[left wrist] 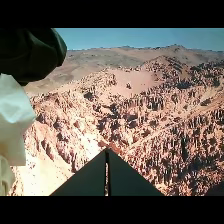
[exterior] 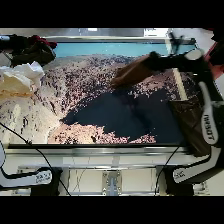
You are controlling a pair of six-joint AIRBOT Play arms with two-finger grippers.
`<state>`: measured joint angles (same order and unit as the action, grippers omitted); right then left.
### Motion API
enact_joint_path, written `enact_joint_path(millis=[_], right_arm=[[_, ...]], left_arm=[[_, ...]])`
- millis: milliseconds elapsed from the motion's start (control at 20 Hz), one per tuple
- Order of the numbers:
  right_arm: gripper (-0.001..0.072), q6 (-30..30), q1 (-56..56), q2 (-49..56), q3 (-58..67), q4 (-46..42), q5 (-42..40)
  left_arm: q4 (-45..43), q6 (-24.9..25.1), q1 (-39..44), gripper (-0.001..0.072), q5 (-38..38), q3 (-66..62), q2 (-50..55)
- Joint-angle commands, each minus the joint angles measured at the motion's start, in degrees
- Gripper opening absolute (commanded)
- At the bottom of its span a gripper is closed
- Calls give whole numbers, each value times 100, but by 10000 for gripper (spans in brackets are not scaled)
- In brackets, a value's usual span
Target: Fold the shirts.
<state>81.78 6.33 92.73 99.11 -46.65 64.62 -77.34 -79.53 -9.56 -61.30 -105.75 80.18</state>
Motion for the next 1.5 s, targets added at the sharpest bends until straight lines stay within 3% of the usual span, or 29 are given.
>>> enact_joint_path(millis=[0, 150, 300, 550, 800, 850, 900, 950, 1050, 1150, 1250, 1350, 1400, 1450], right_arm=[[33, 785, 1213, -903, 55, -2361, 1438], [33, 798, 1928, -1222, -120, -3567, 2765], [33, 627, 2352, -1519, -870, -4140, 3261], [33, 671, 2903, -2052, -2791, -5462, 3128], [49, 1147, 3375, -2258, -4642, -6271, 2140], [143, 1176, 3368, -2258, -4830, -6358, 2028], [327, 1196, 3362, -2258, -4876, -6382, 2015], [458, 1263, 3357, -2286, -4837, -6400, 2057], [463, 1318, 3342, -2476, -4555, -6319, 2159], [463, 1314, 3191, -2887, -4035, -5799, 1941], [462, 1185, 2861, -3401, -3661, -3724, 1029], [445, -155, 2109, -3663, -3720, -898, -199], [439, -885, 1517, -3652, -3790, 39, -717], [438, -1207, 901, -3624, -3901, 407, -1266]], left_arm=[[293, -17, 0, 18, -13, -4, -4], [671, -17, 2, 18, -13, -4, -4], [964, -17, 4, 18, -26, -7, -4], [1027, 2, 4, 18, -332, -4, -4], [1034, -2, 4, 18, -334, -4, -4], [1040, -7, 4, 18, -332, -4, -4], [1049, -11, 4, 18, -332, -4, -4], [1047, -13, 4, 18, -328, -4, -4], [1047, -13, 4, 18, -328, -7, -4], [1051, -20, 4, 18, -328, -4, -4], [1139, -22, 4, 18, -330, -4, -4], [1233, -129, 4, 18, -365, -4, -2], [1250, -280, 4, 19, -476, -4, -2], [1257, -372, 4, 19, -739, -7, -2]])
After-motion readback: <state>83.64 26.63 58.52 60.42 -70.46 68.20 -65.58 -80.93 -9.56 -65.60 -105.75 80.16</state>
